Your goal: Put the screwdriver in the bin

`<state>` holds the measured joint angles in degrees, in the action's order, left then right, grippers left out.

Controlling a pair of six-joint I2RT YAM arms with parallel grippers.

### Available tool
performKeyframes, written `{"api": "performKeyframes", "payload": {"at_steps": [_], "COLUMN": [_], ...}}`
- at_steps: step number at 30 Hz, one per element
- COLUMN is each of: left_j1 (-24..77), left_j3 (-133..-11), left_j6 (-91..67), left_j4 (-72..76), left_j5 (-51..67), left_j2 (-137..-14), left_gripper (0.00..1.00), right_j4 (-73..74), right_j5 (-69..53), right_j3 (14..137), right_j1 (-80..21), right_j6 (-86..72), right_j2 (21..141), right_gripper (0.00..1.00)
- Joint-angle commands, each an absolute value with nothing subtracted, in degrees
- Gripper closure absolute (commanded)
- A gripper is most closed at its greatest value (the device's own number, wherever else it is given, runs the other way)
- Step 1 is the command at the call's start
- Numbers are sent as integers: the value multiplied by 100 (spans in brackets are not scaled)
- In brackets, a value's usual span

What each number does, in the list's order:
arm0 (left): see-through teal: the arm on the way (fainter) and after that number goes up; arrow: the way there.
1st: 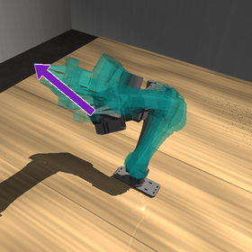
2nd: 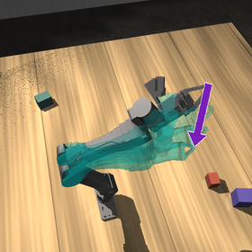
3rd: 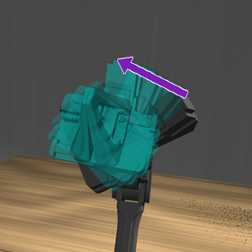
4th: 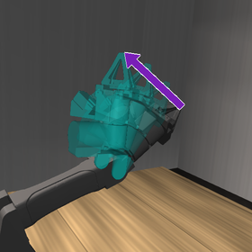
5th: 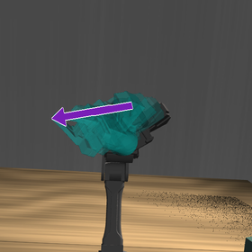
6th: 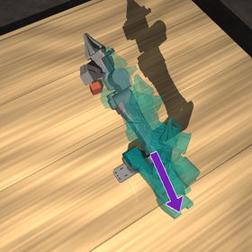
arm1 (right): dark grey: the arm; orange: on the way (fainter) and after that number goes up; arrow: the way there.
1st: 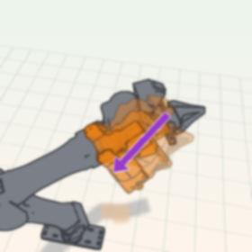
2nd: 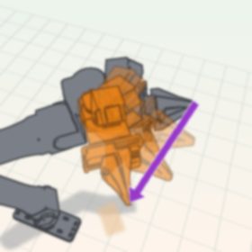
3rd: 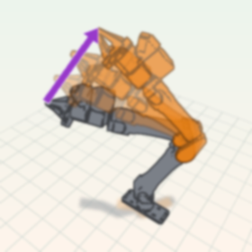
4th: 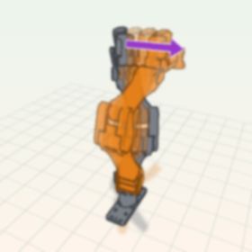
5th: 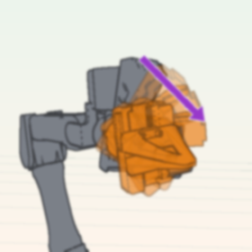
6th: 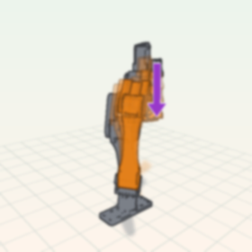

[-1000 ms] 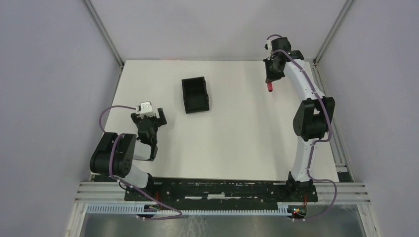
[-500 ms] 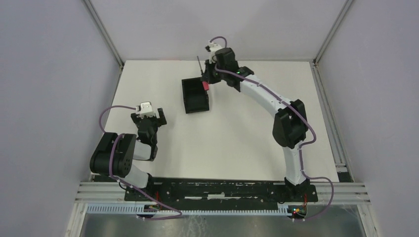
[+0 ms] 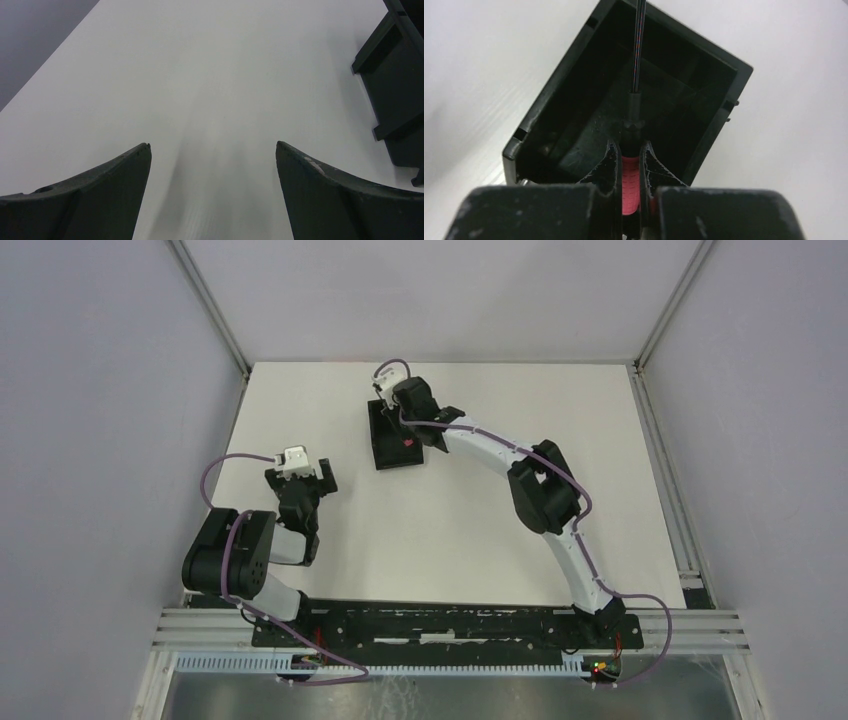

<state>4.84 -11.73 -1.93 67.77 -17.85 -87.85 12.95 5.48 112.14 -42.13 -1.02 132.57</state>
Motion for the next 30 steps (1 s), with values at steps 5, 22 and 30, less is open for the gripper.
{"api": "performKeyframes", "payload": {"at_steps": [5, 22, 30], "left_j1": [475, 475, 475], "left_j3": [-1301, -1296, -1300], "left_j6": [-272, -272, -277], "left_j4": [6979, 6979, 6979], "left_j5": [-1774, -1777, -1773], "left_j2": [-8816, -8815, -8815], "left_gripper": [0, 0, 0], "right_j4": [1066, 580, -616], "right_j5": [1201, 1354, 1974], "right_j3": [11200, 10212, 6661], "right_j1": [-4409, -4348, -3821], "right_j6": [262, 281, 594], "right_j2": [13129, 10723, 8090], "right_gripper": [64, 2, 2]}}
